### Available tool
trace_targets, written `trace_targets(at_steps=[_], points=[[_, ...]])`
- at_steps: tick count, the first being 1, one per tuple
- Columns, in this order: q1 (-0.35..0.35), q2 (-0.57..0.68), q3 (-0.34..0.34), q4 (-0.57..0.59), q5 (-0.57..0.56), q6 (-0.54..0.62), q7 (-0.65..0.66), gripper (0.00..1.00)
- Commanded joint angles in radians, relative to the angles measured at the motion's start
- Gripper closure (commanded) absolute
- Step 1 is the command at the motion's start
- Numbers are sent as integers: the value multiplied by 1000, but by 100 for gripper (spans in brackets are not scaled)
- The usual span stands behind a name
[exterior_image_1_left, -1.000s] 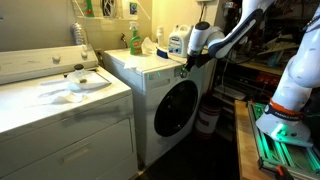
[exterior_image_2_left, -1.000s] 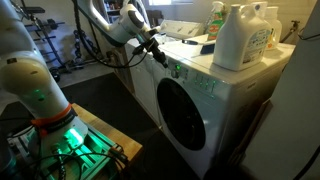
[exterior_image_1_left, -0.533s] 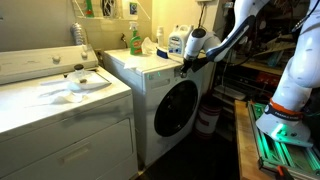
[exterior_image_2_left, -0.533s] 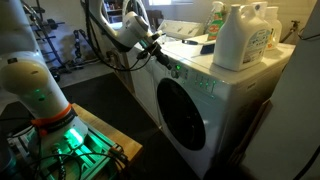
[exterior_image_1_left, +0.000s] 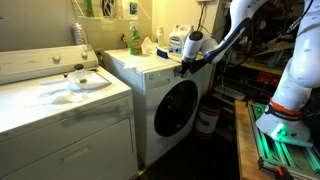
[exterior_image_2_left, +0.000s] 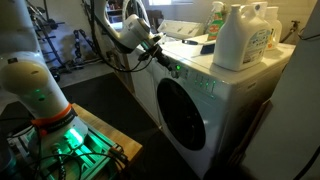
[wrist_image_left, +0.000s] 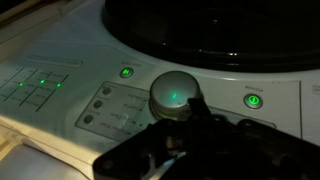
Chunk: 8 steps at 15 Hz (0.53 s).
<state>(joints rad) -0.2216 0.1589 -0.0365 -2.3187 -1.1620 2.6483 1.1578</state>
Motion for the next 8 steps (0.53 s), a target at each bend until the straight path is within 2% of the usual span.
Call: trace_targets(at_steps=[1, 7, 8], points=[[-6, 35, -14, 33, -22, -10, 28, 100], [-12, 47, -21, 57, 3, -50, 7, 100], [31, 51, -63, 60, 25, -64, -7, 100]])
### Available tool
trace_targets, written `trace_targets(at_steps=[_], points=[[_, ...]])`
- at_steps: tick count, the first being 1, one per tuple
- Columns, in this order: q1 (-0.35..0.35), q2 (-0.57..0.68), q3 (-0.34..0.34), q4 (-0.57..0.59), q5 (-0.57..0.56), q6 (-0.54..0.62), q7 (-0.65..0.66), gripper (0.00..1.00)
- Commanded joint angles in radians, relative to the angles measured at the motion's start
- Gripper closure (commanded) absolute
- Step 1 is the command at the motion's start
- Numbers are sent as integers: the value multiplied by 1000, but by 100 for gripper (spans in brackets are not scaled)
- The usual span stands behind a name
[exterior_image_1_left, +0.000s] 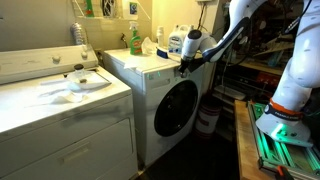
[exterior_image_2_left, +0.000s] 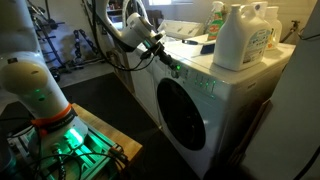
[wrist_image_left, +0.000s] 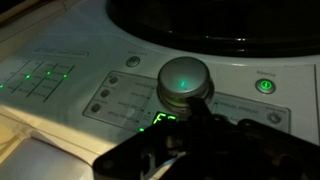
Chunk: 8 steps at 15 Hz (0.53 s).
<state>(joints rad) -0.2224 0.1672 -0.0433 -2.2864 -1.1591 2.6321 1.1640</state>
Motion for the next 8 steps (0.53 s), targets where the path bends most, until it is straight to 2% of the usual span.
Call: trace_targets(at_steps=[1, 8], points=[[37, 47, -58, 28, 33, -63, -20, 100], [83, 79, -73, 66, 116, -201, -62, 99]])
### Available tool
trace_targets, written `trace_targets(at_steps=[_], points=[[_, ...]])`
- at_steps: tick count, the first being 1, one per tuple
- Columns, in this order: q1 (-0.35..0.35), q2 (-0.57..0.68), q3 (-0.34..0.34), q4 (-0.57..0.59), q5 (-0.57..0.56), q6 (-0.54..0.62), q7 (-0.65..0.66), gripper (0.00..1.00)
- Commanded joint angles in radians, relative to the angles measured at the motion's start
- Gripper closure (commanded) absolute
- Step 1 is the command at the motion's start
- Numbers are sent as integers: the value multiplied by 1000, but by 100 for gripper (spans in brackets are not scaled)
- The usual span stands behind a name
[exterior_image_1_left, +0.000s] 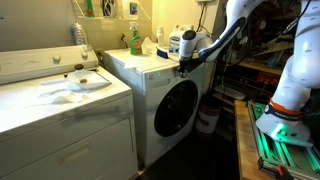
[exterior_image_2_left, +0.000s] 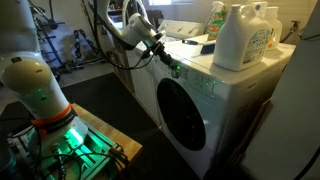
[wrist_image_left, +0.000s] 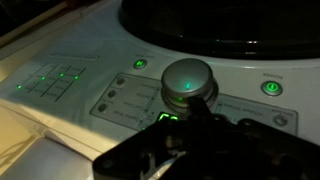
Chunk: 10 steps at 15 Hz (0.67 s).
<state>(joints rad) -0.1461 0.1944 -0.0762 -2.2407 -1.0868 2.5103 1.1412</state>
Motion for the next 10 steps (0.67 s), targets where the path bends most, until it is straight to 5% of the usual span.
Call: trace_targets(at_steps=[1, 10], points=[[11, 54, -41, 28, 55, -99, -44, 99], [7, 106, -79, 66, 117, -205, -102, 100]])
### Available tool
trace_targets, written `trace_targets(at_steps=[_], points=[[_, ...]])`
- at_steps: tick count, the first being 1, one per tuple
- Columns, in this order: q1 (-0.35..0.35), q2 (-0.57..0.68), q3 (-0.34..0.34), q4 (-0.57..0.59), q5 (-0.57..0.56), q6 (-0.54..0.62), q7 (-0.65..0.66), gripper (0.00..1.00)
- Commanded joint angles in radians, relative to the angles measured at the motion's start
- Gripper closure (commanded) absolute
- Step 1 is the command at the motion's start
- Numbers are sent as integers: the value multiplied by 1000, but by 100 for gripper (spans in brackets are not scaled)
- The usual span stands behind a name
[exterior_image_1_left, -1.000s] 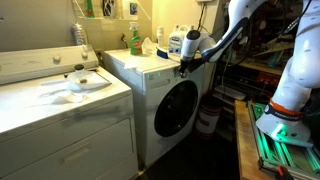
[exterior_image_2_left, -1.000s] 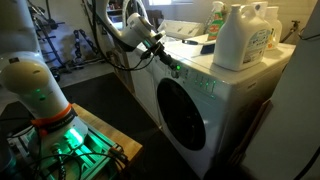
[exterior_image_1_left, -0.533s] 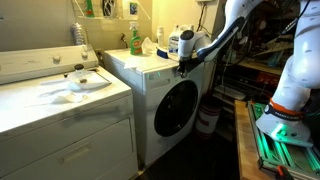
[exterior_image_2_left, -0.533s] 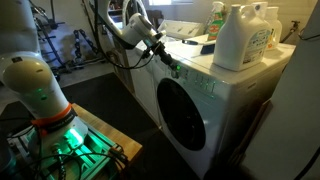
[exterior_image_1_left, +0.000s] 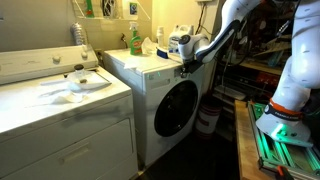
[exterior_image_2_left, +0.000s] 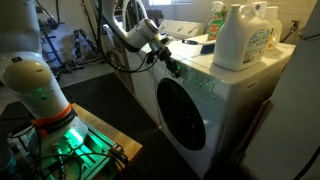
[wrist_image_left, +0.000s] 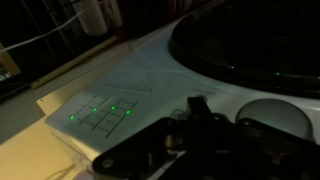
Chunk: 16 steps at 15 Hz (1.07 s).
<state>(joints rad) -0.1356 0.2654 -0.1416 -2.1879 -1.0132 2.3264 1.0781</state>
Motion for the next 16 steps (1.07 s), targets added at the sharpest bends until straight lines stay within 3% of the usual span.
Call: trace_targets(at_steps=[1, 8, 12, 16], points=[[-5, 38, -16, 13, 58, -22, -48, 100], [11, -88, -5, -44, 249, -169, -200, 99], [25, -151, 22, -78, 391, -166, -377, 99], [46, -144, 38, -82, 488, -84, -437, 100]])
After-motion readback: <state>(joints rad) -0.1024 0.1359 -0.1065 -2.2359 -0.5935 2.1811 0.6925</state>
